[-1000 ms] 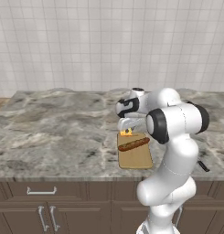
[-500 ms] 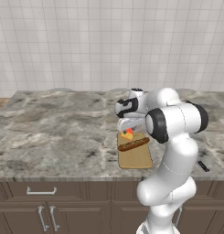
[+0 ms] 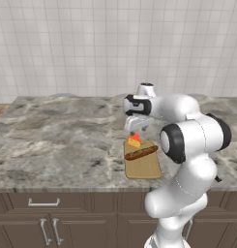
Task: Retrieve the sausage and cheese from the fridge and place them on the cutting board on the counter.
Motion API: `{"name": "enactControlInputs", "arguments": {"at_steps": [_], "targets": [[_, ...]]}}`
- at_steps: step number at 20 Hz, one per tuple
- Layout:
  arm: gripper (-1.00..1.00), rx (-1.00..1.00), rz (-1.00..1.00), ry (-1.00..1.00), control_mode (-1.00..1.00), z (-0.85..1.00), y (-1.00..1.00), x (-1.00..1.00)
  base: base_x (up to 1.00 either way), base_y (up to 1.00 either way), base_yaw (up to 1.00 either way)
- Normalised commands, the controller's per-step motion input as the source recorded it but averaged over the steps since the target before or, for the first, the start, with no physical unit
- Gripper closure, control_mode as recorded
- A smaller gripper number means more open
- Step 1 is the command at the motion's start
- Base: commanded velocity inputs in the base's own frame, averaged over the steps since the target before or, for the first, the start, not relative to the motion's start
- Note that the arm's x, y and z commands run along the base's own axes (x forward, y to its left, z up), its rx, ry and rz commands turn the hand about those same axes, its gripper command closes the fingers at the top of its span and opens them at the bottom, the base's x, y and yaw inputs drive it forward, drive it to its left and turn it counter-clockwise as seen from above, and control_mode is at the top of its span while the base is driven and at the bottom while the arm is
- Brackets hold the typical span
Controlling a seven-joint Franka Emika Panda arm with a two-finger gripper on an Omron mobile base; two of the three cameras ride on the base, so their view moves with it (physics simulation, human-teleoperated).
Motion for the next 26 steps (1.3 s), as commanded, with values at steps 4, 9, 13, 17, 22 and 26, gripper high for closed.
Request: {"name": "enactControlInputs", "arguments": {"at_steps": [4,9,13,17,22,26], "targets": [[-1.0,0.0,0.0,0.08,-1.0,0.47,0.01,-0.6,0.0,0.0,0.0],[-1.0,0.07,-0.14,0.01,-1.0,0.0,0.0,-0.97,0.0,0.0,0.0],[-1.0,0.02,-0.09,0.02,-1.0,0.09,0.0,-0.57,0.0,0.0,0.0],[-1.0,-0.13,0.0,-0.13,-1.0,0.36,0.0,-0.18,0.0,0.0,0.0],[-1.0,-0.05,-0.02,-0.04,-1.0,0.53,-0.12,-0.32,0.0,0.0,0.0],[-1.0,0.0,-0.03,0.0,-1.0,0.57,-0.15,-0.51,0.0,0.0,0.0]]}}
